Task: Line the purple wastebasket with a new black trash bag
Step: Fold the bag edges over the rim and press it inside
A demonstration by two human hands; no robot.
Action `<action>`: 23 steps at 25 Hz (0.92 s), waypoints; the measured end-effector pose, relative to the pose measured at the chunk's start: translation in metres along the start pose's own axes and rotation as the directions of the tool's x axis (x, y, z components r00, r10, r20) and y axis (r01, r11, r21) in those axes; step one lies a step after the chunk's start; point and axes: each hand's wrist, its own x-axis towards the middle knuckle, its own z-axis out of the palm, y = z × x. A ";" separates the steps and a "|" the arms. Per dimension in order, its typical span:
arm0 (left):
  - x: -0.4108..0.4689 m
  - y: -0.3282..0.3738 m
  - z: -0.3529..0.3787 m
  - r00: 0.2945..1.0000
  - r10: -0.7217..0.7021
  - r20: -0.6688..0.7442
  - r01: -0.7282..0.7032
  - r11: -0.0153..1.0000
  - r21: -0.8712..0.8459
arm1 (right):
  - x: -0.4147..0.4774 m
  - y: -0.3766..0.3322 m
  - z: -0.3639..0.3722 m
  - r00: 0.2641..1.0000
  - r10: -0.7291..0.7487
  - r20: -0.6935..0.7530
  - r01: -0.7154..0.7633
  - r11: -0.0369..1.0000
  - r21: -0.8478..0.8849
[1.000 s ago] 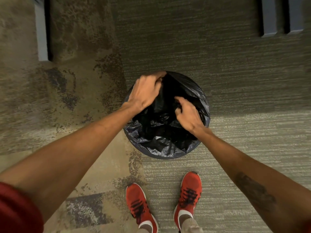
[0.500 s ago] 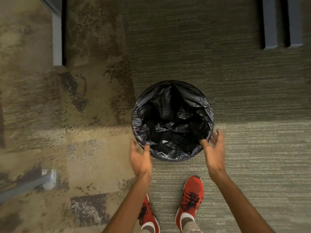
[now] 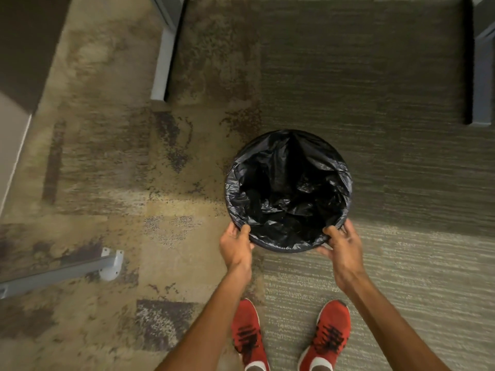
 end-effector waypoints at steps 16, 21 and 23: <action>0.179 0.087 -0.220 0.981 0.090 -0.174 -0.097 0.995 -0.029 | -0.011 0.086 0.296 0.971 0.048 0.235 -0.034 0.997 -0.063; 0.187 0.080 -0.224 0.990 0.059 -0.127 -0.067 0.996 -0.054 | -0.002 0.095 0.294 0.957 0.110 0.270 -0.084 0.991 -0.108; 0.185 0.082 -0.226 0.994 0.039 -0.099 -0.045 0.997 -0.057 | -0.003 0.090 0.289 0.939 0.154 0.307 -0.114 0.983 -0.145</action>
